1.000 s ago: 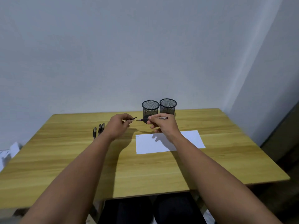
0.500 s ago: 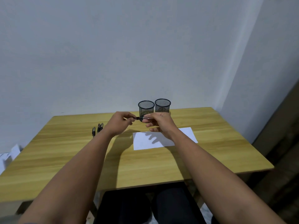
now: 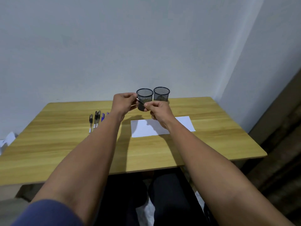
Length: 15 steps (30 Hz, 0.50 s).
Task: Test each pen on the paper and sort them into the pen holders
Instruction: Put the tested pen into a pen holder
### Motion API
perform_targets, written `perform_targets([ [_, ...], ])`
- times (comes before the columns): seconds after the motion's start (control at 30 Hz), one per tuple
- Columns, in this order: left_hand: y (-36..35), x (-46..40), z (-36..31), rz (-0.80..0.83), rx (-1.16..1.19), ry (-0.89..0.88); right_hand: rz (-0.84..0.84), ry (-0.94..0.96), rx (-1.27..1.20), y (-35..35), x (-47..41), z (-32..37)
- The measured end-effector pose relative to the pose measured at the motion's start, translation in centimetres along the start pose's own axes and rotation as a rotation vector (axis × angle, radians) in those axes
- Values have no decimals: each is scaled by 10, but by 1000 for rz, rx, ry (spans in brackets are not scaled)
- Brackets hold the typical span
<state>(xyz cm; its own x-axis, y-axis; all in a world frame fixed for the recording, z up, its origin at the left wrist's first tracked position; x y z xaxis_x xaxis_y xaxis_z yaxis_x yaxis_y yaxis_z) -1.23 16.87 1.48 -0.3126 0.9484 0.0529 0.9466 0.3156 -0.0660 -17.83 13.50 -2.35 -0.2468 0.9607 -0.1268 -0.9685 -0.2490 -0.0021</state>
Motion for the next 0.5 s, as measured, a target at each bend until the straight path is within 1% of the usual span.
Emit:
perform_targets([
  [0.1,-7,-2,-1,-2,-61,4,-6,-1,20,3,-2,-7],
  [0.23,-8,-14,-9,112,-194,-24,144,-9,155,13,-6,6],
  [0.27,-7,-20,-11,113,-212,-40,157,-1,205,14,-12,13],
  [0.33,-4,-35,-11,39,-265,-94,102,58,295,16,-34,28],
  [0.4,-2,-52,-5,-42,-371,-145,-22,124,334,19,-62,42],
  [0.5,-6,-74,12,-59,-515,-111,-128,182,329,22,-98,62],
])
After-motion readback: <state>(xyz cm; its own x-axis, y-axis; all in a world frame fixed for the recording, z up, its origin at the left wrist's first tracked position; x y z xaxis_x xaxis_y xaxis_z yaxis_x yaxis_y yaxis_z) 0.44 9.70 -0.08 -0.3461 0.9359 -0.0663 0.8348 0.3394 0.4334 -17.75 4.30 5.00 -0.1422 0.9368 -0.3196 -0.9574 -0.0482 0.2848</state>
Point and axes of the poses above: each hand's wrist, its own x-axis away from the middle knuckle, its own y-axis out of the back of the hand, z = x × y, the point moved 1 cm from there along -x, towards the middle knuckle, and after that the axes turned 5 degrees about y, right-handed, at the moved point
